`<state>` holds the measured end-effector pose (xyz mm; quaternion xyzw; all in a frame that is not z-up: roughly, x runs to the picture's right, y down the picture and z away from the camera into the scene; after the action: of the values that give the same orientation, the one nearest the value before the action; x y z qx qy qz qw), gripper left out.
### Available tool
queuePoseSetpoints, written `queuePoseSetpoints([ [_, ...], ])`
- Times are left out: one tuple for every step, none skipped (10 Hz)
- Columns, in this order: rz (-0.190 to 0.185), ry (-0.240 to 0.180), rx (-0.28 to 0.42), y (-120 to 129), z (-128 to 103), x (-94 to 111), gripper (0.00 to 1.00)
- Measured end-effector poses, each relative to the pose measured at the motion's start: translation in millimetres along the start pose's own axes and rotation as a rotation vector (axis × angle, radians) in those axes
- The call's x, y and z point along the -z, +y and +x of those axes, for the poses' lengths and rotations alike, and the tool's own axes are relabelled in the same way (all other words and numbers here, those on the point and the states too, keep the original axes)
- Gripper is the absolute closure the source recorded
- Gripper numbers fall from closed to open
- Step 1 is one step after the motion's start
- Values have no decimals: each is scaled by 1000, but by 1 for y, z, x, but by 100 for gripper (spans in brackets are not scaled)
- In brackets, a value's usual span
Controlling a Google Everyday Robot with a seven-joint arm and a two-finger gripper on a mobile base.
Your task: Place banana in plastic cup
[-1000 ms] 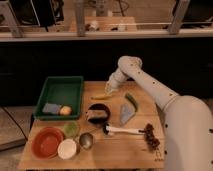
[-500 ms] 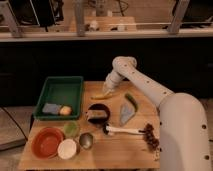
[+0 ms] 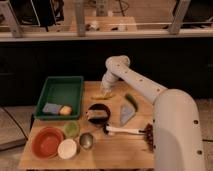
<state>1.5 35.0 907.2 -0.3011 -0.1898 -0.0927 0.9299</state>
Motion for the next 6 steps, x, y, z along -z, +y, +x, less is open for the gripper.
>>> queuePoseSetpoints([
  [2,5,-5,-1,0,0,20],
  [4,9,-10,-3,0,-1,20],
  [7,-4,-16,-4,0,-2,20],
  [7,-19,-22,-4,2,-4,20],
  [3,-35,-26,-5,4,-8,20],
  [-3,-47,-27,-5,4,-12,20],
])
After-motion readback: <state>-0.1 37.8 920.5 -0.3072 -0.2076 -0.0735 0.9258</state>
